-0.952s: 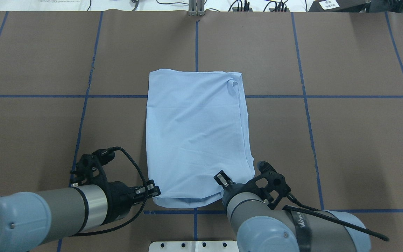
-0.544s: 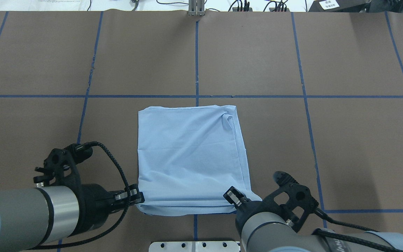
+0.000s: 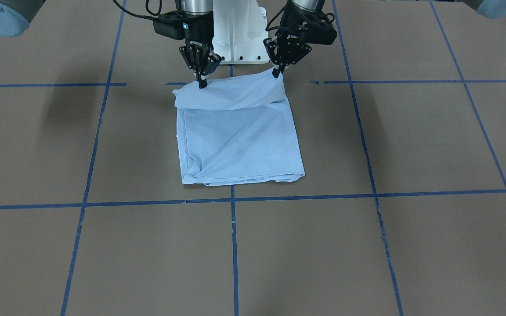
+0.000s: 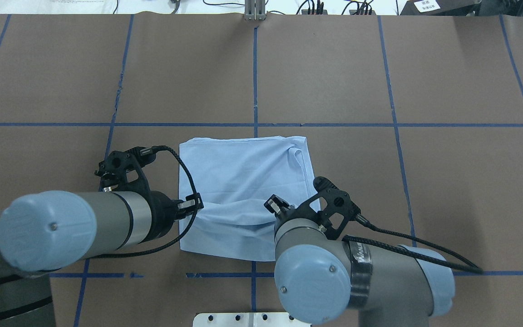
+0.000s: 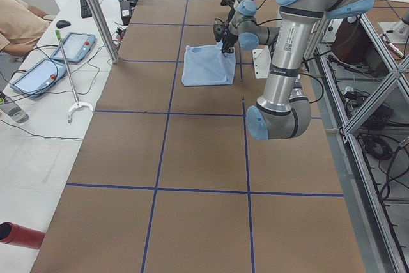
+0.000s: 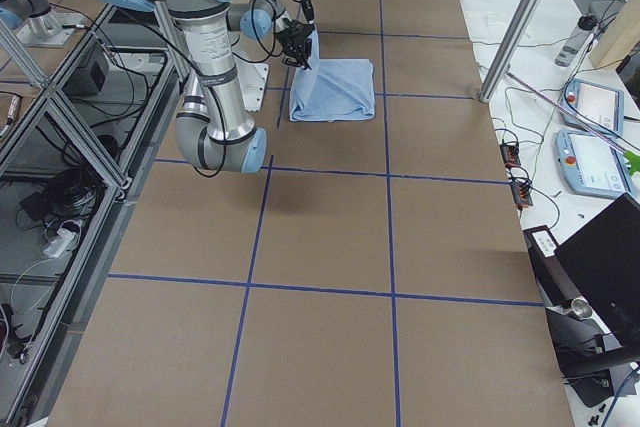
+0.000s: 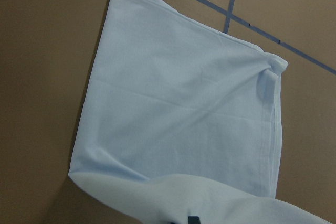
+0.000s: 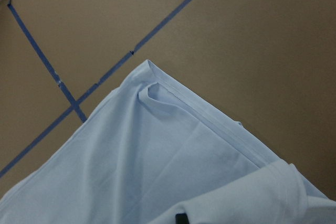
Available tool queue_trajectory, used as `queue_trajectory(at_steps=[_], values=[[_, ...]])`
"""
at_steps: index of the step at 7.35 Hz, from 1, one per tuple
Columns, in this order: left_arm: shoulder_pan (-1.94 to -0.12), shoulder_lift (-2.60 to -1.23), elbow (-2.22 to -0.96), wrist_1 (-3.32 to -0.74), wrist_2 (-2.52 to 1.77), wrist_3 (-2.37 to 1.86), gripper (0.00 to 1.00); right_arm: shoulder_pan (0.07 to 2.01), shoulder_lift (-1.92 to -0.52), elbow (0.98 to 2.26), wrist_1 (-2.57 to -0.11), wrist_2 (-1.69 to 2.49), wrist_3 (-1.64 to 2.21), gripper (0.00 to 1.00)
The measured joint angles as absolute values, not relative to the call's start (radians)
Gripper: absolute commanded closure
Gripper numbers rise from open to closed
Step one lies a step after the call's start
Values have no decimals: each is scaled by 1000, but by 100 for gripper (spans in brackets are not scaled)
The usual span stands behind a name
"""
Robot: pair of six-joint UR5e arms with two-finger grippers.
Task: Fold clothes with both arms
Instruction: 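Lift the near edge with both grippers and fold it toward the far edge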
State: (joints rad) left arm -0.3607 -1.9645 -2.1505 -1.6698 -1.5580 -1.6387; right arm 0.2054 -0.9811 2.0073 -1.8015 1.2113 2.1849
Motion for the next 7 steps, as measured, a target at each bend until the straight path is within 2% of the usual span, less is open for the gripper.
queue_trajectory(at_steps=[3,5,7], values=[[-458,-2018,-1946,-1761,-1557,-1558,100,317,-898,1762,-1643,1231,2111,100],[-508,-2068,-1790,-1856,-1558,-1522,100,359,-855,1676,-1611,1253,2082,100],[-525,-2093,-1702,-1905,-1557,-1487,100,375,-837,1632,-1597,1260,2062,100]])
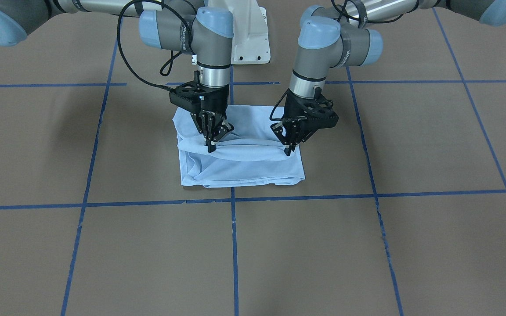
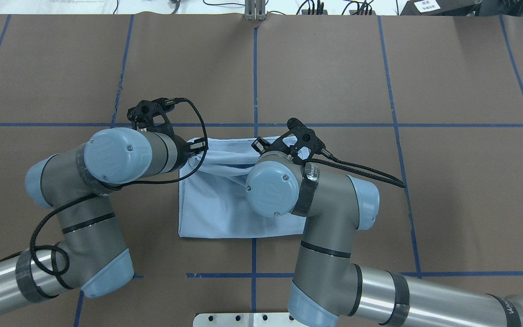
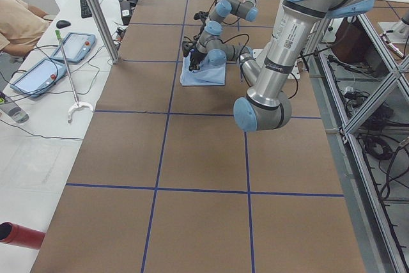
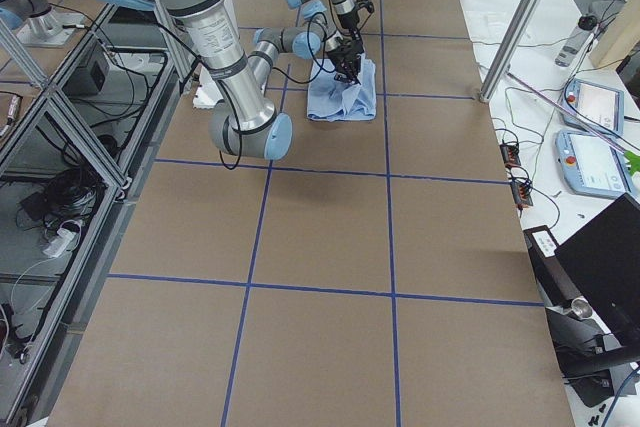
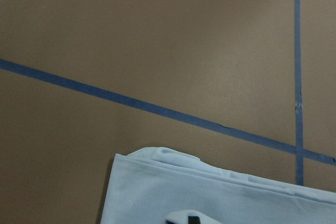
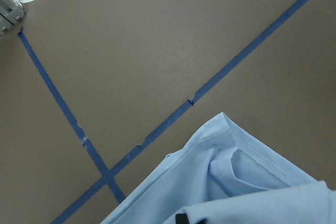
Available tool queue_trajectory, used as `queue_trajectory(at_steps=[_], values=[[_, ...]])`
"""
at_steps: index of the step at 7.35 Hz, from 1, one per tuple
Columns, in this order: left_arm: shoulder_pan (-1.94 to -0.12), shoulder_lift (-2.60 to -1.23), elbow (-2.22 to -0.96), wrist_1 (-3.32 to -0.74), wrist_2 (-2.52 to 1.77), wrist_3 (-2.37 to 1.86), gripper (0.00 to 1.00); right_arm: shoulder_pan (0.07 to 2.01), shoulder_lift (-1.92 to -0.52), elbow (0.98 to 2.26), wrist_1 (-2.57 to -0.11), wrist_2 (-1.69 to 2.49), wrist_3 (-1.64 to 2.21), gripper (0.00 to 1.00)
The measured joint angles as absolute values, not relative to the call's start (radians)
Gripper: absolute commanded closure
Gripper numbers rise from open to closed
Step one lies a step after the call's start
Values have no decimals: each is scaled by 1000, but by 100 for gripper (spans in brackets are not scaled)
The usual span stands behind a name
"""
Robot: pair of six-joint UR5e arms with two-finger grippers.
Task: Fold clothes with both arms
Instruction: 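Lift the near edge with both grippers and fold it toward the far edge, then open both grippers and lift them away from the folded shirt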
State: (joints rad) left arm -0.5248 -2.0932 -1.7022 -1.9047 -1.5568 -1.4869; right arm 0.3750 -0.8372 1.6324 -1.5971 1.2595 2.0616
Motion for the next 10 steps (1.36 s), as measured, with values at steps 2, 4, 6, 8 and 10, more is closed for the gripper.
queue_trajectory(at_steps=[2,4,6,8,10], values=[[-527,-2096,-1660,-1938,-1557,-1479,100,383,-830,1594,-1566,1259,2025,100],[-528,-2098,-1651,-1952,-1557,-1477,1,387,-829,1559,-1511,1257,1985,1],[-531,-2092,-1656,-1986,-1563,-1431,0,388,-828,1547,-1497,1256,1898,0],[-571,-2089,-1679,-1996,-1634,-1329,0,391,-827,1560,-1494,1276,1711,0],[-602,-2088,-1690,-1997,-1685,-1281,0,374,-840,1577,-1498,1288,1575,0]])
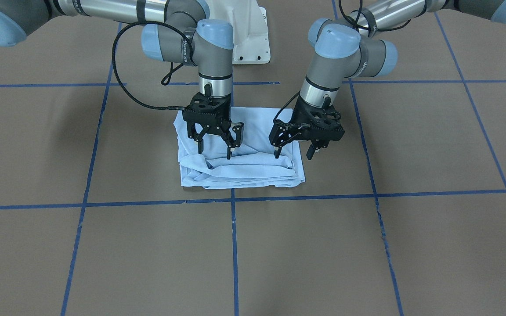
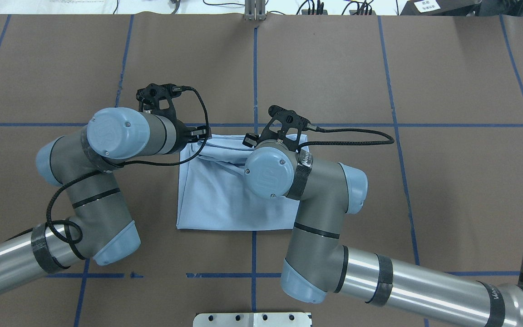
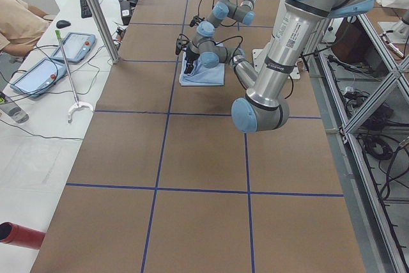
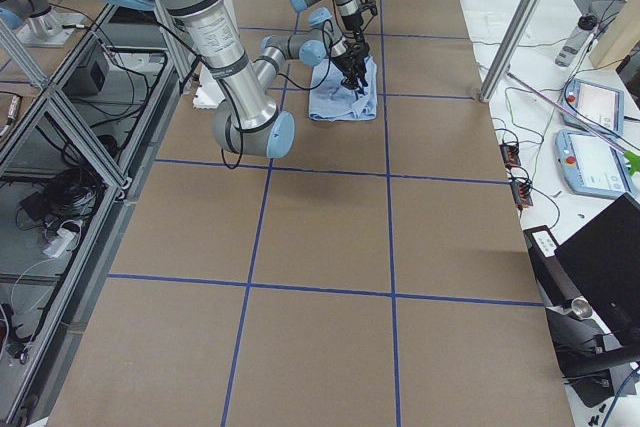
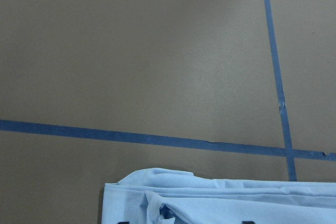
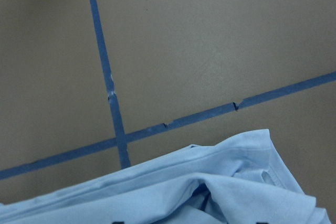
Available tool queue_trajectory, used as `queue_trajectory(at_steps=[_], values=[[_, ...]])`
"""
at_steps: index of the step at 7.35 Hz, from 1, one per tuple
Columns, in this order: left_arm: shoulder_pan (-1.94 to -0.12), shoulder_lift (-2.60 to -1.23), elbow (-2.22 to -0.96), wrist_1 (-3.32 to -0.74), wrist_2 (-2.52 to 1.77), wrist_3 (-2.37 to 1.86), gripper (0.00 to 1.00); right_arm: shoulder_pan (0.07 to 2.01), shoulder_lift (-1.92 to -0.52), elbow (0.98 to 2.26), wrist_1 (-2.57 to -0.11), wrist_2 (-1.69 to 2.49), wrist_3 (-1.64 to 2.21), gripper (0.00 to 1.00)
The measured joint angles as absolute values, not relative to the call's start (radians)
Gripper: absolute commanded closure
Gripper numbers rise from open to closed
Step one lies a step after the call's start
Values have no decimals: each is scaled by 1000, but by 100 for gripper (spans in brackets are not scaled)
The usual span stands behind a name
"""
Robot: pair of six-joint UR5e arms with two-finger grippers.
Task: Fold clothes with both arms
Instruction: 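Open both grippers and lift them away from the folded shirt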
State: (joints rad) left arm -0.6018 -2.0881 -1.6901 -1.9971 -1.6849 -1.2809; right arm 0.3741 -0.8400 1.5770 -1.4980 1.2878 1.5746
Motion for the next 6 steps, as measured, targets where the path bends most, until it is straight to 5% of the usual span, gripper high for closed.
queue_trajectory(at_steps=[6], values=[[-606,-2082,-1691,-2010,-1693,-1274,0,358,-847,1493,-1504,1244,1326,0]])
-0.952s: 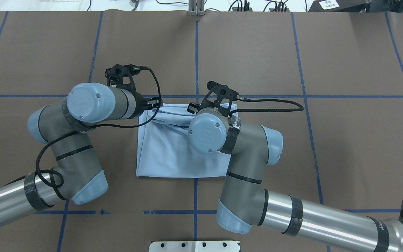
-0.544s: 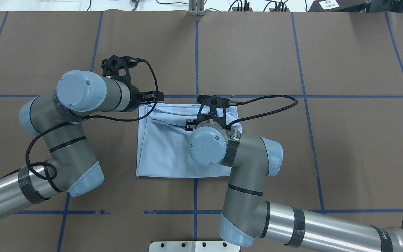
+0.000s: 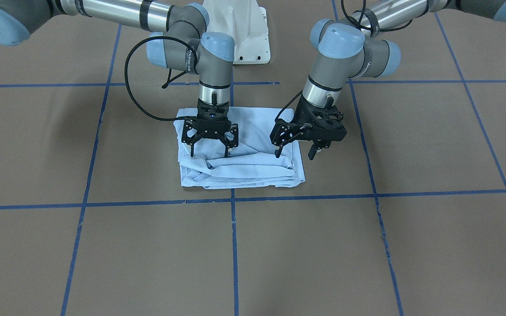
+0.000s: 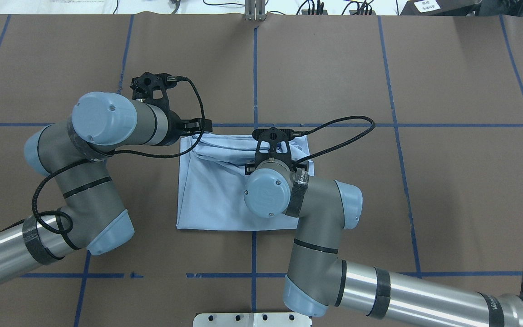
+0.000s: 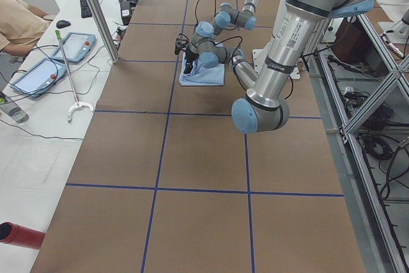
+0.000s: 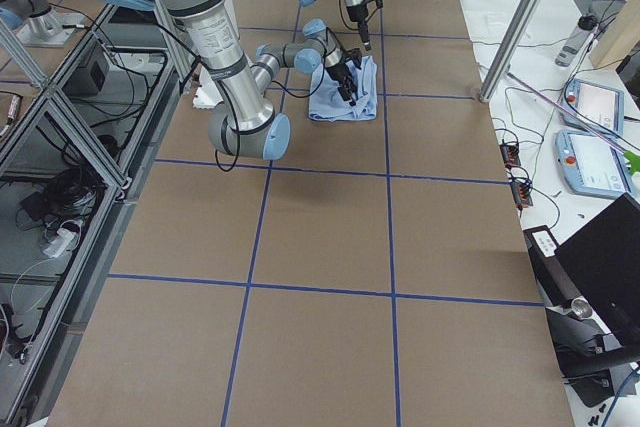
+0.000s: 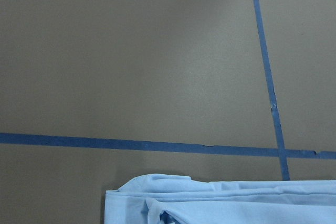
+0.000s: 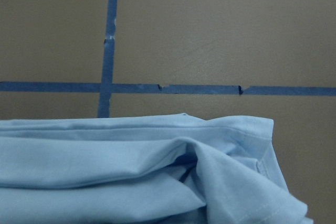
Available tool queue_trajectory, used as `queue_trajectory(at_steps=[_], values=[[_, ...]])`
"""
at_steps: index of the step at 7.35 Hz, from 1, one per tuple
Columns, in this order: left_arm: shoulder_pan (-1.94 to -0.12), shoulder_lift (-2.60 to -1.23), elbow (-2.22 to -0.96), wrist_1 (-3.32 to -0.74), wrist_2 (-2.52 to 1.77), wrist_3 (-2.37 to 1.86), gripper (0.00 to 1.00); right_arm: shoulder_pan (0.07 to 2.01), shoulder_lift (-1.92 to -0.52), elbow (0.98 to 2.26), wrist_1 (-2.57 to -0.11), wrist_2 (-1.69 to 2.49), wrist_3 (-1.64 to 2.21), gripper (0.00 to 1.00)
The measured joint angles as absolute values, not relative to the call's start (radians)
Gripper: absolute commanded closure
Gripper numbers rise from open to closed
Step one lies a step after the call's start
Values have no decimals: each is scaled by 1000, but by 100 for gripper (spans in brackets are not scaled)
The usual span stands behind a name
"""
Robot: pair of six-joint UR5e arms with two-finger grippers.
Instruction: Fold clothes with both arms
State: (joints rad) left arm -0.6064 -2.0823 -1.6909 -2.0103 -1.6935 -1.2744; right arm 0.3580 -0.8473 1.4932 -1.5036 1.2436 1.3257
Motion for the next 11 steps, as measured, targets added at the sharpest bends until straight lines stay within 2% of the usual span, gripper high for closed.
queue_trajectory(at_steps=[4,8,11], values=[[-606,-2081,-1692,-2011,-1694,-1276,0,517,-842,1386,-1490,1245,1108,0],[-597,-2079,-1671,-2010,-1693,-1280,0,636,-830,1378,-1315,1478,1017,0],[-535,-2087,-1628,-2008,-1685,-1303,0,647,-828,1383,-1297,1523,1021,0]])
